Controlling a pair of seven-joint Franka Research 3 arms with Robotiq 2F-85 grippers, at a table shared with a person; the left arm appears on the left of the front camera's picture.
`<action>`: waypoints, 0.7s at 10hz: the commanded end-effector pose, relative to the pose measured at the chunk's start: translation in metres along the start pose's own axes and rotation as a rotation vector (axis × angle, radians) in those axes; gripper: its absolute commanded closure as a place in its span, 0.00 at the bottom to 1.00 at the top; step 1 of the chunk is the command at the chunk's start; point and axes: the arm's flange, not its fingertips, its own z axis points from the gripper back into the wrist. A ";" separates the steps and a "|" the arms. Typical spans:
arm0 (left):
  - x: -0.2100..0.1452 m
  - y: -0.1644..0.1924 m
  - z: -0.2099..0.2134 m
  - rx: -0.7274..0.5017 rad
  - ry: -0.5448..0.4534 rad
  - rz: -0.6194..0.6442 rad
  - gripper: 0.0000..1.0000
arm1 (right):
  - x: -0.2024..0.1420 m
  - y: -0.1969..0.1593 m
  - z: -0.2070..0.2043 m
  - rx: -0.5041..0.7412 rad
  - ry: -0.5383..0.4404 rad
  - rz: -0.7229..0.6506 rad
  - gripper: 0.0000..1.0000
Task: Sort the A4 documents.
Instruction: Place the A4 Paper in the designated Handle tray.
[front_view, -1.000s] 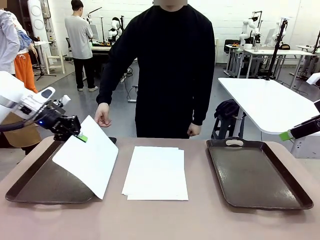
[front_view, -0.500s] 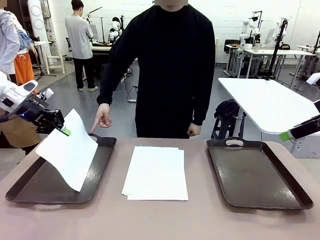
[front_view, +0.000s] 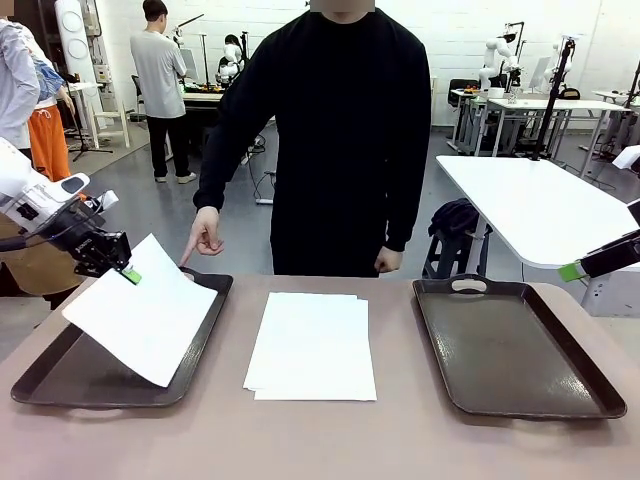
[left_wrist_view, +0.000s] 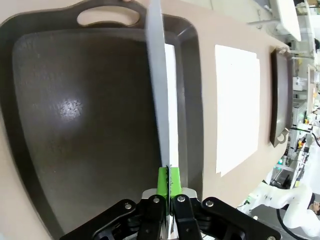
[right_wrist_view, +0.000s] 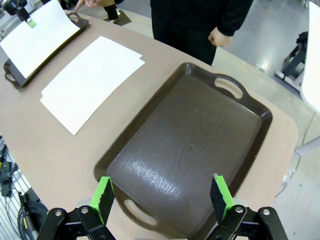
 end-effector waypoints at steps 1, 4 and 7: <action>0.003 -0.004 0.006 0.124 0.033 0.049 0.99 | -0.001 0.000 -0.003 0.017 -0.004 -0.003 0.00; 0.010 0.003 -0.015 0.122 0.030 0.070 0.99 | -0.001 0.000 -0.003 0.017 -0.004 -0.003 0.00; 0.016 0.019 -0.029 0.133 -0.015 0.099 0.99 | -0.001 0.000 -0.003 0.017 -0.004 -0.003 0.00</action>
